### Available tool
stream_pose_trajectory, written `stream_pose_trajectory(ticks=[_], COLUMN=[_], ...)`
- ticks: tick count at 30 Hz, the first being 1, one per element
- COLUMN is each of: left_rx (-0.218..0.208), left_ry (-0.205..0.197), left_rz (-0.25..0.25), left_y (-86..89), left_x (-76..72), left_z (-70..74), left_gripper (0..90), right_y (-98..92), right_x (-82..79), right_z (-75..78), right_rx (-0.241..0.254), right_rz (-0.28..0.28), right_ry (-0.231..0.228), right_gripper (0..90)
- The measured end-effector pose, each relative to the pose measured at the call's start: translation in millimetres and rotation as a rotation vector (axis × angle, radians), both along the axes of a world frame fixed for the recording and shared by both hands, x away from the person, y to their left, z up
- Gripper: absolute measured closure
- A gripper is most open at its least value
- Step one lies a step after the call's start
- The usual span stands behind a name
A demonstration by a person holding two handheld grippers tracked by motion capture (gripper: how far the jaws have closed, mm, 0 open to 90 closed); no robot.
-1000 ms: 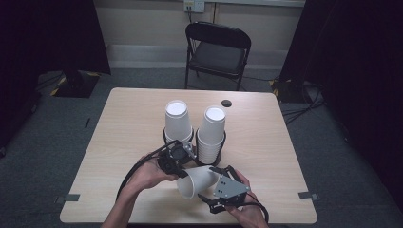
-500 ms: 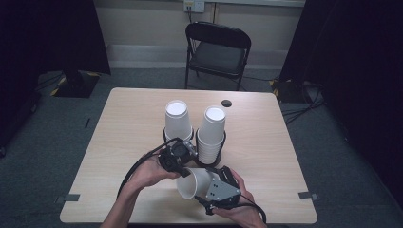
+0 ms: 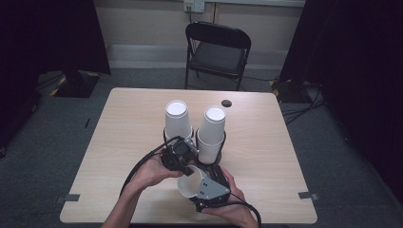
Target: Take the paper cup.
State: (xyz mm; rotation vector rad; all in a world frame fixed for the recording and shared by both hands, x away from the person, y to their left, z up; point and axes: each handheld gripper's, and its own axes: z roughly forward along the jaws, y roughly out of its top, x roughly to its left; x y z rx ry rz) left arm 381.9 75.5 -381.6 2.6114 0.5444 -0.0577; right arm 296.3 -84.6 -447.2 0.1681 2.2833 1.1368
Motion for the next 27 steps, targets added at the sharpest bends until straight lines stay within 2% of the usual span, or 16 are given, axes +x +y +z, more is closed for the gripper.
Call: stream_pose_trajectory(ticks=[2,3,6,16,21,25,27], left_rx=[-0.023,-0.024,-0.027,-0.075,-0.077,-0.123,-0.130], left_ry=[0.008,0.007,0.011,0.026,0.019,0.028,0.017], left_rz=[0.025,0.020,0.026,0.055,0.057,0.073,0.073], left_y=[0.7,1.1,2.6,2.5,1.7,4.9,5.3], left_x=[0.2,0.2,-0.4,-0.2,-0.6,-0.2,-0.4], left_z=[-2.5,-3.4,-4.6,-7.4,-8.1,-7.5,-6.4], left_gripper=[87.2,86.8,86.8,86.2,86.0,85.1,84.7], right_y=[3.0,4.3,6.8,6.8,6.3,3.7,1.3], right_x=[0.0,-0.4,-0.6,-1.2,-1.5,-2.5,-1.9], right_z=[1.1,1.9,2.0,2.6,1.6,2.0,3.3], right_rx=[0.018,0.028,0.018,0.028,0.022,0.029,0.049], right_rz=[-0.002,0.000,0.002,-0.014,-0.026,-0.021,-0.030], right_ry=[0.001,-0.002,-0.007,-0.008,-0.009,-0.018,-0.014], right_gripper=[10.1,9.8,9.6,9.3,9.5,11.1,11.2])
